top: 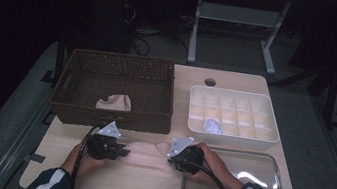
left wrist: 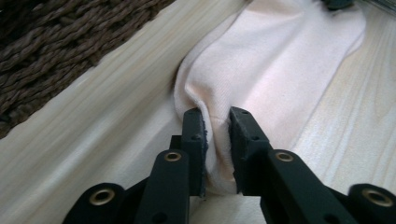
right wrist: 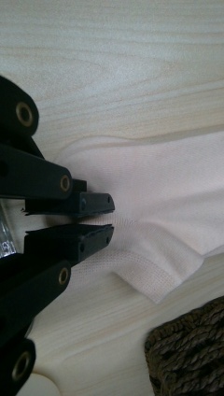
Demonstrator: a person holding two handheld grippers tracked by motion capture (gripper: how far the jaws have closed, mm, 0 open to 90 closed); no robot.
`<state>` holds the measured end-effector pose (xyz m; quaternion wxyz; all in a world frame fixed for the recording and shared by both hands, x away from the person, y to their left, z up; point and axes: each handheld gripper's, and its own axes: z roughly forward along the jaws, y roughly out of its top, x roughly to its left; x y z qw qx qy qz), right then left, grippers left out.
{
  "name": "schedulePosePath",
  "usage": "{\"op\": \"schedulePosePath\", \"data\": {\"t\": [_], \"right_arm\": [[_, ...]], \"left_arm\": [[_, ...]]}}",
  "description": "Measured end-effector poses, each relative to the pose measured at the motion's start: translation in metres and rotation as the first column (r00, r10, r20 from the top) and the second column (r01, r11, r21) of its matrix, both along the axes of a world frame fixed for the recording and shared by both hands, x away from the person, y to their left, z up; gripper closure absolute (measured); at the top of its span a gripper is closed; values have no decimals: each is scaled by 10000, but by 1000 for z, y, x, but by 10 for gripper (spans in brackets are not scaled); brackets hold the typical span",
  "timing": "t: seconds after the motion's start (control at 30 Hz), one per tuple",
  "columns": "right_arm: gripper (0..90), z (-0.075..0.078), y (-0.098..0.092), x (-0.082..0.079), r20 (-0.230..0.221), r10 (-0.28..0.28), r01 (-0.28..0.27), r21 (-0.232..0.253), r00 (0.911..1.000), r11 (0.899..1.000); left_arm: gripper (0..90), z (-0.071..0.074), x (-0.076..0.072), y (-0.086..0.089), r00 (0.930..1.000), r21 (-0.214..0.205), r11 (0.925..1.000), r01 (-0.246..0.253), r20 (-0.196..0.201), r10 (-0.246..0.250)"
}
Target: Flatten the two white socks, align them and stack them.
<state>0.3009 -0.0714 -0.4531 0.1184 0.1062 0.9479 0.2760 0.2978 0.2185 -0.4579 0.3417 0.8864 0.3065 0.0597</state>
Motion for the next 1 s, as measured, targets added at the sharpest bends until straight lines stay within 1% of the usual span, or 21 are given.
{"op": "schedulePosePath", "data": {"t": [0.07, 0.1, 0.17, 0.23, 0.27, 0.3, 0.33, 0.37, 0.4, 0.43, 0.47, 0.5, 0.53, 0.57, 0.6, 0.63, 0.73, 0.77, 0.9, 0.93, 1.0], "right_arm": [[832, 1, 0, 1, -246, -99, 100, 55, 9996, 9999], [832, 2, 0, 2, -292, -101, 106, 150, 9995, 9998], [830, 5, 0, 2, -254, -89, 95, 268, 9996, 9996], [831, 10, 3, 2, -161, -112, 122, 592, 9998, 9982], [831, 12, 6, 0, -148, -188, 198, 711, 9997, 9973], [833, 14, 9, 0, -28, -179, 180, 746, 9998, 9971], [834, 15, 12, -1, 19, -114, 113, 764, 9999, 9970], [835, 15, 16, -3, 13, -128, 126, 857, 9999, 9962], [837, 15, 20, -2, 94, -111, 103, 816, 9999, 9966], [837, 15, 20, -2, 94, -111, 103, 816, 9999, 9966], [837, 11, 28, 0, 40, -101, 98, 721, 9999, 9974], [837, 9, 32, 2, 50, -85, 81, 663, 10000, 9978], [836, 7, 34, 3, -14, -57, 57, 597, 10000, 9982], [837, 5, 37, 5, -144, -136, 144, 565, 9998, 9983], [836, 3, 40, 6, -91, -174, 178, 465, 9998, 9988], [835, 2, 42, 7, -90, -95, 99, 427, 9999, 9990], [833, 1, 48, 7, 1, -80, 80, 358, 10000, 9993], [831, 0, 49, 6, 1, -45, 45, 345, 10000, 9994], [832, -1, 52, 6, 24, -63, 62, 305, 10000, 9995], [832, -2, 54, 6, 49, -20, 18, 337, 10000, 9994], [830, -2, 56, 5, 84, 35, -38, 338, 10000, 9994]], "left_arm": [[773, 1, -3, -2, 10000, 40, 10000, 24, 48, -24], [773, 1, -3, -2, 10000, 54, 10000, 19, 72, -20], [769, 2, -5, -2, 9999, -130, 9999, -53, 103, 55], [767, 2, -5, -2, 9999, -172, 9998, -70, 94, 72], [765, 4, -6, -2, 9998, -287, 9996, -77, 207, 83], [764, 5, -7, -2, 9997, -353, 9993, -122, 183, 128], [762, 7, -8, -1, 9997, -341, 9994, -103, 197, 110], [761, 7, -8, -1, 9996, -419, 9991, -63, 255, 74], [758, 9, -9, 0, 9997, -507, 9987, -57, 234, 69], [750, 9, -9, 0, 9997, -507, 9987, -57, 234, 69], [747, 10, -10, 0, 9998, -723, 9974, -12, 219, 28], [740, 11, -11, 0, 9998, -917, 9958, -44, 211, 64], [737, 11, -11, 0, 9998, -917, 9958, -44, 211, 64], [737, 13, -12, 0, 9995, -1071, 9942, -14, 297, 46], [737, 14, -13, 0, 9995, -1143, 9934, 15, 323, 22], [739, 15, -13, 0, 9990, -1237, 9923, 73, 457, -16], [743, 18, -14, -1, 9983, -1558, 9877, 151, 572, -62], [749, 19, -14, -2, 9983, -1712, 9851, 179, 575, -82], [752, 21, -15, -7, 9972, -1822, 9827, 332, 716, -204], [753, 22, -16, -10, 9959, -1934, 9802, 434, 861, -271], [753, 24, -16, -14, 9954, -2087, 9767, 498, 907, -314]]}}
